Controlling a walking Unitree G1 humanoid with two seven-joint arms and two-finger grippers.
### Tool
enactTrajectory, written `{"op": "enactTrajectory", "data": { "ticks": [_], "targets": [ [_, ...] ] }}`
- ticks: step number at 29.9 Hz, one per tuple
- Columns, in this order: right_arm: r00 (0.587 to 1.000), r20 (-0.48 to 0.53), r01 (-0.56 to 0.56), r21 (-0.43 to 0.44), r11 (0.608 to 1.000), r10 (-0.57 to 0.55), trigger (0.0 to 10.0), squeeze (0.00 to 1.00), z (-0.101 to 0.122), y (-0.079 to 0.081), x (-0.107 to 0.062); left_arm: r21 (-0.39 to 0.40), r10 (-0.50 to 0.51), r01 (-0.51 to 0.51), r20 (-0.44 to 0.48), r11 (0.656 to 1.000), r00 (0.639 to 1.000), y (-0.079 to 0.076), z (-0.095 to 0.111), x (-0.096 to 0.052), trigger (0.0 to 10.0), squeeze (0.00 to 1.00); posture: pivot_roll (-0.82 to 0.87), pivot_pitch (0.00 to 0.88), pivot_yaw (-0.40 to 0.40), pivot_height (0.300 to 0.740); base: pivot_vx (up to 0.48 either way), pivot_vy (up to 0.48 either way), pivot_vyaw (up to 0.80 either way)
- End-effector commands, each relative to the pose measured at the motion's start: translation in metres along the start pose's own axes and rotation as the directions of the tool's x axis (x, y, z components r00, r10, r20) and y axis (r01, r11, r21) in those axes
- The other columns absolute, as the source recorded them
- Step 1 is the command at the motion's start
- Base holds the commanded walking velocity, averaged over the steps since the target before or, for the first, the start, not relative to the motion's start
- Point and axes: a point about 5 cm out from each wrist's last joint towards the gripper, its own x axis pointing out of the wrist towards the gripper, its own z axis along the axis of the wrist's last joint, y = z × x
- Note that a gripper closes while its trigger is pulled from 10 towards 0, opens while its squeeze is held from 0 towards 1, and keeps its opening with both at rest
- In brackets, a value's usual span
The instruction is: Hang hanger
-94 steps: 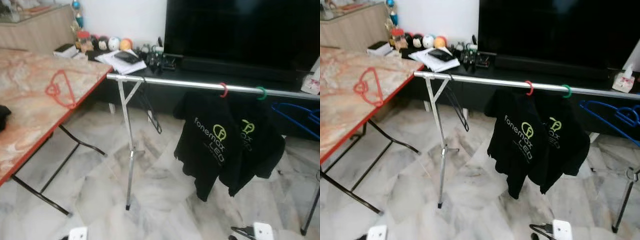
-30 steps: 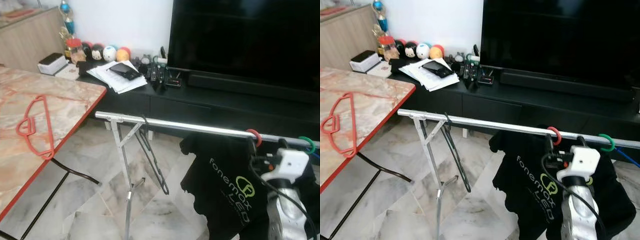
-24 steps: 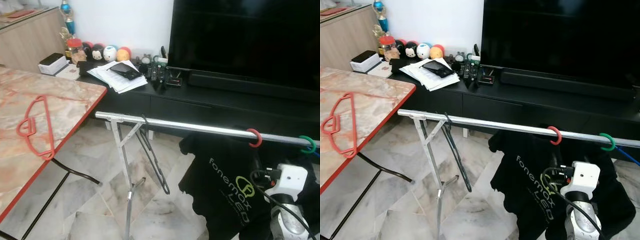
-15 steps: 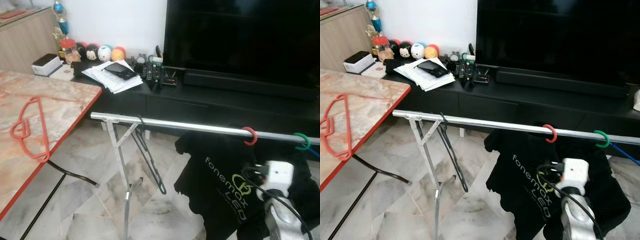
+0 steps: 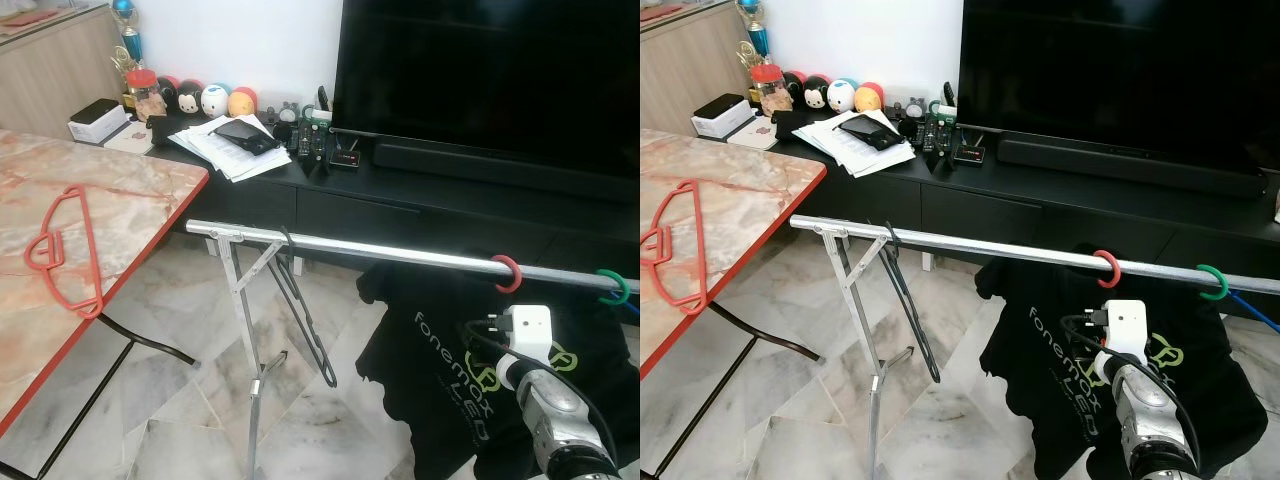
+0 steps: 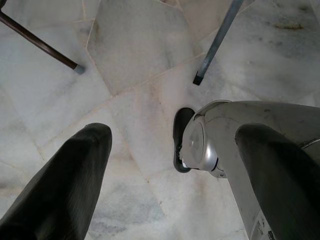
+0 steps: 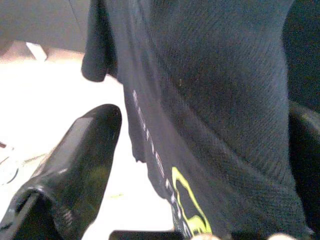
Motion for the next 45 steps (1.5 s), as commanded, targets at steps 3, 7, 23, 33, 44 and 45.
{"op": "enactTrajectory", "data": {
  "ticks": [3, 7, 23, 33, 44, 45],
  "targets": [
    [0.999, -0.021, -0.023, 0.059, 0.998, 0.025, 9.2, 0.0, -0.001, 0.0, 0.002, -0.009, -0.014, 0.014, -0.033, 1.0, 0.999, -0.005, -0.007, -0.002, 10.0, 0.0, 0.02, 0.0, -0.071, 0.74, 0.0, 0.0, 0.0],
    [0.999, -0.029, -0.033, 0.062, 0.998, 0.035, 0.0, 0.0, -0.004, 0.003, 0.003, -0.007, -0.015, 0.014, -0.033, 1.0, 0.999, -0.005, -0.007, -0.002, 10.0, 0.0, 0.02, 0.0, -0.071, 0.74, 0.0, 0.0, 0.0],
    [0.998, -0.044, -0.034, 0.093, 0.995, 0.038, 0.0, 0.0, -0.014, 0.004, 0.001, -0.013, -0.008, 0.008, -0.032, 1.0, 0.999, -0.004, -0.006, -0.001, 10.0, 0.0, 0.03, 0.0, -0.071, 0.74, 0.0, 0.0, 0.0],
    [0.999, -0.034, -0.032, 0.102, 0.994, 0.036, 0.0, 0.0, -0.016, 0.004, -0.001, -0.01, -0.007, 0.006, -0.032, 1.0, 0.999, -0.004, -0.006, -0.001, 10.0, 0.0, 0.03, 0.0, -0.069, 0.74, 0.0, 0.0, 0.0],
    [1.0, -0.028, -0.004, 0.117, 0.993, 0.007, 0.0, 0.0, -0.023, 0.004, -0.005, -0.004, -0.009, 0.009, -0.033, 1.0, 0.999, -0.004, -0.005, -0.001, 10.0, 0.0, 0.02, 0.0, -0.065, 0.74, 0.0, 0.0, 0.0],
    [1.0, -0.027, 0.0, 0.117, 0.993, 0.003, 0.0, 0.0, -0.024, 0.003, -0.005, -0.004, -0.009, 0.009, -0.033, 1.0, 0.999, -0.004, -0.005, -0.001, 10.0, 0.0, 0.02, 0.0, -0.065, 0.74, 0.0, 0.0, 0.0]
  ]
}}
